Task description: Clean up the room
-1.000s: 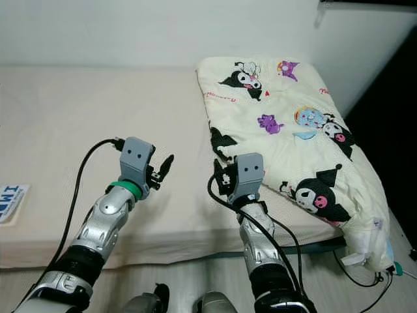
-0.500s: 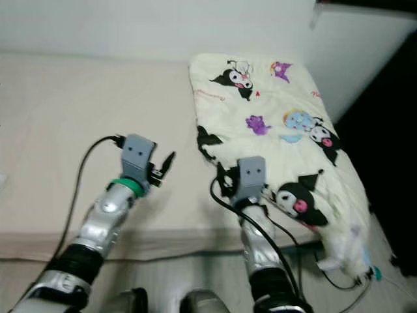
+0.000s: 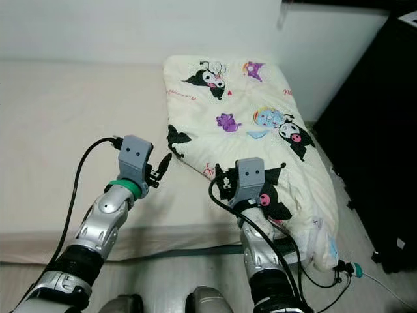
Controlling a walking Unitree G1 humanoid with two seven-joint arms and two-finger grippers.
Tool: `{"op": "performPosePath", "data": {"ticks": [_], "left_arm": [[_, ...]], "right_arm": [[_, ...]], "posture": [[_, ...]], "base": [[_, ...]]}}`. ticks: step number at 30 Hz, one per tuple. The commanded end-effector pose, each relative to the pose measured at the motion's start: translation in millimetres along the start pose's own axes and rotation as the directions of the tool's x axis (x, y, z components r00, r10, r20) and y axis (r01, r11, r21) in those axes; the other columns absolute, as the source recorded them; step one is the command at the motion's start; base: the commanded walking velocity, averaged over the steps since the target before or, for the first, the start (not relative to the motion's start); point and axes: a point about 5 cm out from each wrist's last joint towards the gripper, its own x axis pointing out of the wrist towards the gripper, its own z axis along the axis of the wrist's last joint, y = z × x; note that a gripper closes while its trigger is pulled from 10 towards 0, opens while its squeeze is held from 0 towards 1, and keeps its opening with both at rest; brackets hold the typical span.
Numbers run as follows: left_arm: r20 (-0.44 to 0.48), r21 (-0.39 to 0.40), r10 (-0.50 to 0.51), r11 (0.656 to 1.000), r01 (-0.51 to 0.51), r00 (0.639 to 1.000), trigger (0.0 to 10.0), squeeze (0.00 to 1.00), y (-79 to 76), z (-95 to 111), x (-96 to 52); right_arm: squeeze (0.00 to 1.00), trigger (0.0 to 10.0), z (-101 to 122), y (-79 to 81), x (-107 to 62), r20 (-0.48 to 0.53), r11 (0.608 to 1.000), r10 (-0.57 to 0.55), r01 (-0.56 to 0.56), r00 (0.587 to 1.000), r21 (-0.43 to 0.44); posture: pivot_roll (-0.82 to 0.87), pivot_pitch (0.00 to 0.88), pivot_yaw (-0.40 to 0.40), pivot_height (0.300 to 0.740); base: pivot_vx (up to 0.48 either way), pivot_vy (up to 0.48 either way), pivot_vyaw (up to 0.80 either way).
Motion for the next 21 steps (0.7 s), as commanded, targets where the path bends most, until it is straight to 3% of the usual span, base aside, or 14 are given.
{"op": "performPosePath", "data": {"ticks": [1,21], "left_arm": [[-0.034,0.002,0.003,1.000,-0.003,0.999,10.0,0.00,0.7,-6.1,-1.2],[-0.041,0.011,0.002,1.000,-0.001,0.999,10.0,0.00,0.3,-6.4,0.0]], "right_arm": [[0.00,10.0,-2.8,0.2,-1.0,-0.016,1.000,-0.004,0.004,1.000,0.011],[0.00,10.0,3.9,-5.2,1.6,0.007,0.998,-0.057,0.057,0.998,0.009]], "posture": [[-0.12,0.029,0.012,0.740],[-0.12,0.025,0.014,0.740]], "base": [[0.000,0.000,0.00],[0.000,0.000,0.00]]}}
